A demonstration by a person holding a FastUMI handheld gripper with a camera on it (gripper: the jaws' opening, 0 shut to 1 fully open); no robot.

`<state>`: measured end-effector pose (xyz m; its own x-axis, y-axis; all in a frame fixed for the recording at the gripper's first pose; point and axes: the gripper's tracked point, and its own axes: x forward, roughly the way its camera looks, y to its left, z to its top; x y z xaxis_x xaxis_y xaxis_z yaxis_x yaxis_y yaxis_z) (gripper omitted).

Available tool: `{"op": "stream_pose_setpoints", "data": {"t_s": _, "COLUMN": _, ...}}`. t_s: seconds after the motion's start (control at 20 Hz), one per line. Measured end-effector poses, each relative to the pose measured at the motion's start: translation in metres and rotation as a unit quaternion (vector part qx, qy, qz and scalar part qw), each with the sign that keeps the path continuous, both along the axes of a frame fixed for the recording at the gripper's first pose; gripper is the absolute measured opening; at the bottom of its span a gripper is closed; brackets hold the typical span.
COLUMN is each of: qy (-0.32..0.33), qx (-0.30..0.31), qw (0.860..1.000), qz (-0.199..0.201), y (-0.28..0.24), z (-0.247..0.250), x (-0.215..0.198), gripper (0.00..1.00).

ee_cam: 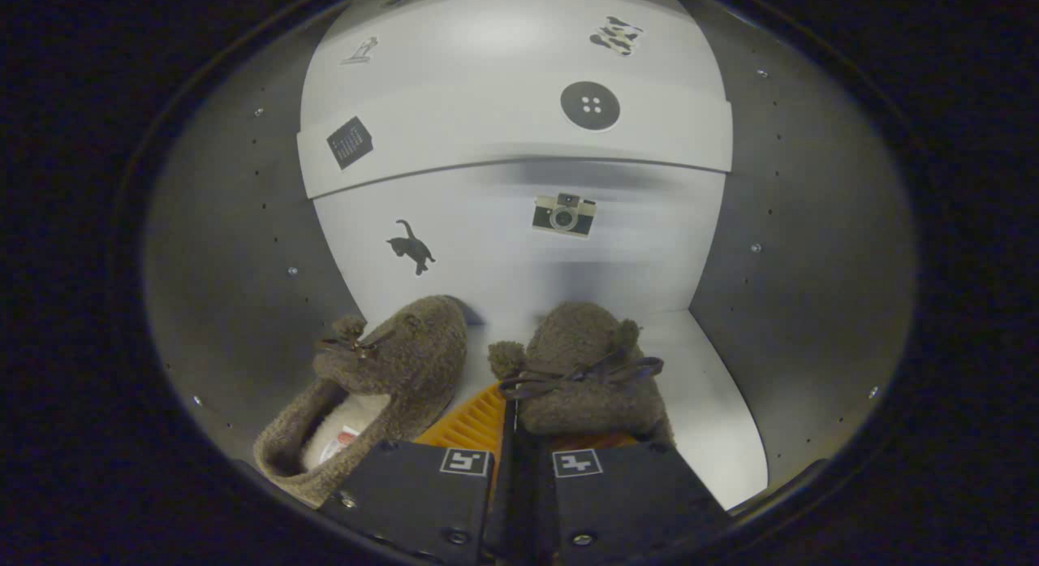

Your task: Open the shoe cabinet door, grab the shoes and put them into the shoe cabinet, then close the shoe cabinet door.

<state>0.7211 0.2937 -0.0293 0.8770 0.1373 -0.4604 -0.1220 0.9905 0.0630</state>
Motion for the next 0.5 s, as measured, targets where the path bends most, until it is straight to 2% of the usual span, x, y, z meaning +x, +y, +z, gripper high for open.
{"op": "stream_pose_setpoints", "data": {"t_s": 0.1, "qy": -0.006, "qx": 0.011, "qw": 1.0, "qz": 0.007, "y": 0.002, "z": 0.007, "x": -0.01, "gripper": 0.25}}
{"op": "stream_pose_setpoints", "data": {"t_s": 0.2, "qy": -0.019, "qx": 0.015, "qw": 1.0, "qz": 0.012, "y": 0.003, "z": 0.015, "x": -0.021, "gripper": 0.39}}
{"op": "stream_pose_setpoints", "data": {"t_s": 0.35, "qy": -0.035, "qx": 0.002, "qw": 0.999, "qz": 0.006, "y": -0.001, "z": 0.022, "x": -0.043, "gripper": 0.73}}
{"op": "stream_pose_setpoints", "data": {"t_s": 0.5, "qy": -0.072, "qx": -0.001, "qw": 0.997, "qz": 0.014, "y": 0.003, "z": 0.037, "x": -0.067, "gripper": 0.75}}
